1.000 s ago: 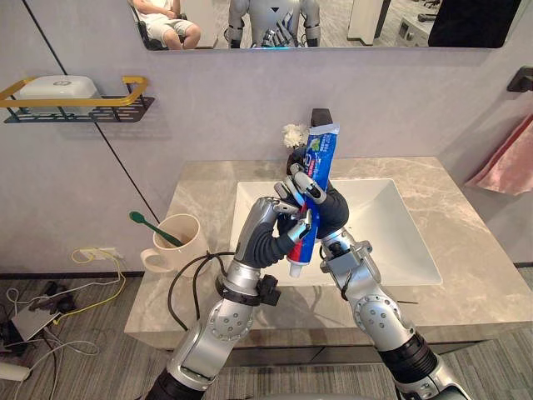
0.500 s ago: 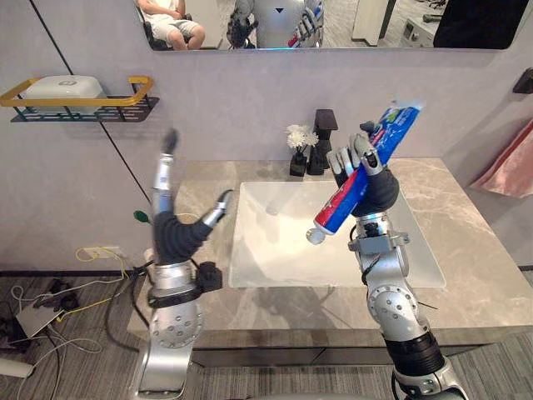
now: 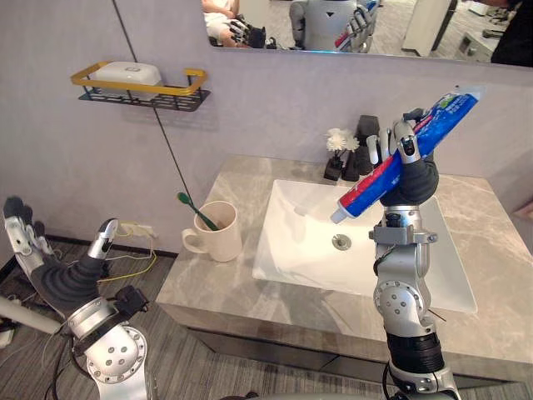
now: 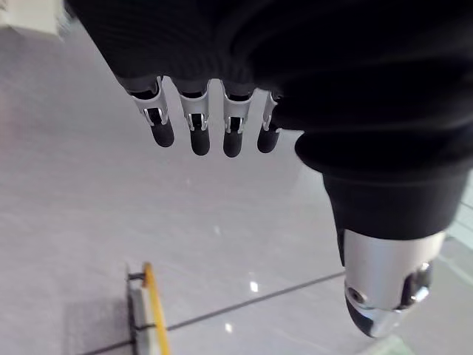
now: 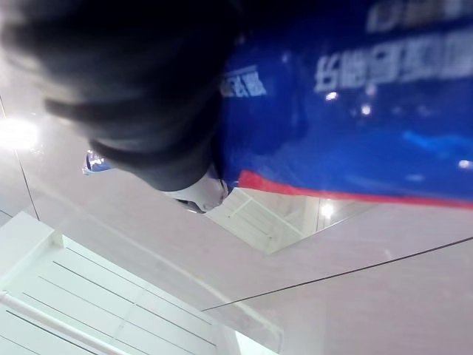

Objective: Organize washtable

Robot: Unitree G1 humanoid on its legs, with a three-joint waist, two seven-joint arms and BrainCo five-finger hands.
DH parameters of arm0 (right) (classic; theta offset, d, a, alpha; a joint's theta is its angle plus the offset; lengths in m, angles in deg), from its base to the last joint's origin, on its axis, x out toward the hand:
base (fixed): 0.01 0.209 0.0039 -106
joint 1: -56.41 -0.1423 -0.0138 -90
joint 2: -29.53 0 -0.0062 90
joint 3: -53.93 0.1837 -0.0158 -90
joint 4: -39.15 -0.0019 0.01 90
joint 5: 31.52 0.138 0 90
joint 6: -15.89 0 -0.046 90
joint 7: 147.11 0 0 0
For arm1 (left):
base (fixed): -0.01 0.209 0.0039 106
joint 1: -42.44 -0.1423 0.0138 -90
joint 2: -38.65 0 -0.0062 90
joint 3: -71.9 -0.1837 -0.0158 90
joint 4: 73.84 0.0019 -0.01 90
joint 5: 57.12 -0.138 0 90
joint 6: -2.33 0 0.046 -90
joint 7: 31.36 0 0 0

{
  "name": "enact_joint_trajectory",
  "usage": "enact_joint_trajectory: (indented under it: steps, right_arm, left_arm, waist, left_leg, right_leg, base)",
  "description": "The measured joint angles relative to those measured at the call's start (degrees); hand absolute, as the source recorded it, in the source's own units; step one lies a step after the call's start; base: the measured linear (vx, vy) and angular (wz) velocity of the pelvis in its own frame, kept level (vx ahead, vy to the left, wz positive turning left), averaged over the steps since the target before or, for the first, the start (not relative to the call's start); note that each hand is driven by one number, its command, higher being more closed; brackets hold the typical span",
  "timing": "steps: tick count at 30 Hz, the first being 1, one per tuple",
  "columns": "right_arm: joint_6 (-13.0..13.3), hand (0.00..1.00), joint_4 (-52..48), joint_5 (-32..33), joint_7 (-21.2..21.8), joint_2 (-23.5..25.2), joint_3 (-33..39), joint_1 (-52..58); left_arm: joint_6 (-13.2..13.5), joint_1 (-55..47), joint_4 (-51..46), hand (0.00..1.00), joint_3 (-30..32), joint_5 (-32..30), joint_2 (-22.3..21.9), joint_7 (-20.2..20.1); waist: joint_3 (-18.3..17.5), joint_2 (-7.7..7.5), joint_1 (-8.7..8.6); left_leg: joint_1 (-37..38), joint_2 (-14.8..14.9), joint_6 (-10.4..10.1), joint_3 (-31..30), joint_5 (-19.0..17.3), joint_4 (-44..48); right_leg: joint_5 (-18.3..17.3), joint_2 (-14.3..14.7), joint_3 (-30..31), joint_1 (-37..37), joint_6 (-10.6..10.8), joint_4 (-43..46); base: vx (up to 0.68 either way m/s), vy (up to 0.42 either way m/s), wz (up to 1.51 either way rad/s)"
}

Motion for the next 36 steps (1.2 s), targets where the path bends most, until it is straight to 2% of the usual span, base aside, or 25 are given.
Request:
enact_joint_trajectory:
  steps: [5,8,13,18,27,30,36]
  right_arm:
    - [0.8,1.00,4.5,-3.5,-1.0,0.2,-0.5,-5.5]
    - [0.8,1.00,6.9,-6.2,-2.0,0.2,-1.6,-7.5]
    - [0.7,1.00,10.8,-9.8,-2.2,0.2,-7.9,-12.2]
    - [0.5,1.00,13.3,-11.3,-2.2,0.2,-11.7,-15.3]
    - [-1.4,1.00,18.2,-12.6,-1.9,-0.9,-16.7,-18.8]
    - [-1.8,1.00,18.8,-13.8,-1.8,-2.3,-18.0,-18.8]
    - [-1.9,1.00,22.0,-15.1,-1.8,-2.5,-18.3,-18.8]
  left_arm:
    - [-0.6,-1.1,11.2,0.00,0.7,1.8,-0.2,-2.3]
    - [-1.7,-1.1,19.3,0.00,0.5,2.1,-0.2,-4.2]
    - [-2.9,-1.1,36.8,0.00,-1.7,3.1,-0.2,-7.2]
    - [-3.9,-1.1,45.1,0.00,-5.3,2.9,-0.2,-8.9]
    - [-4.2,-0.5,54.5,0.00,-9.0,1.9,0.7,-11.2]
    - [-4.1,0.6,56.6,0.00,-11.4,1.7,2.3,-12.0]
    - [-4.1,1.9,59.4,0.00,-13.2,1.4,4.3,-12.5]
  waist:
    - [0.1,-1.21,0.45]
    - [0.1,-1.68,1.60]
    - [0.3,-2.15,2.46]
    - [0.8,-3.11,3.22]
    - [1.7,-4.06,3.68]
    - [1.8,-3.97,4.64]
    - [2.4,-3.59,4.77]
  left_leg:
    - [-0.8,-0.5,0.3,-1.2,0.5,0.0]
    - [-1.1,-0.8,0.4,-1.6,0.5,0.0]
    - [-1.5,-0.8,0.4,-1.6,0.5,0.0]
    - [-1.5,-0.9,0.4,-2.0,0.5,0.0]
    - [-1.6,-1.1,0.4,-2.6,0.6,0.1]
    - [-1.7,-1.0,0.4,-2.8,0.6,0.2]
    - [-1.9,-0.8,0.4,-2.9,0.5,0.5]
  right_leg:
    - [-0.2,-0.4,-1.6,-0.1,0.3,0.0]
    - [-0.3,-0.7,-1.7,-0.3,0.3,0.0]
    - [-0.3,-0.7,-1.7,-0.7,0.3,0.0]
    - [-0.6,-0.9,-2.2,-0.7,0.5,0.4]
    - [-1.4,-1.2,-2.9,-0.8,0.7,1.6]
    - [-1.4,-1.1,-2.9,-0.8,0.7,1.5]
    - [-1.4,-0.9,-2.8,-0.8,0.7,1.5]
  base:
    - [-0.01,-0.005,0.15]
    - [0.00,0.000,0.00]
    - [0.00,0.000,0.00]
    - [-0.02,-0.005,0.03]
    - [-0.01,0.001,0.04]
    - [0.00,0.000,0.00]
    - [-0.03,-0.009,0.01]
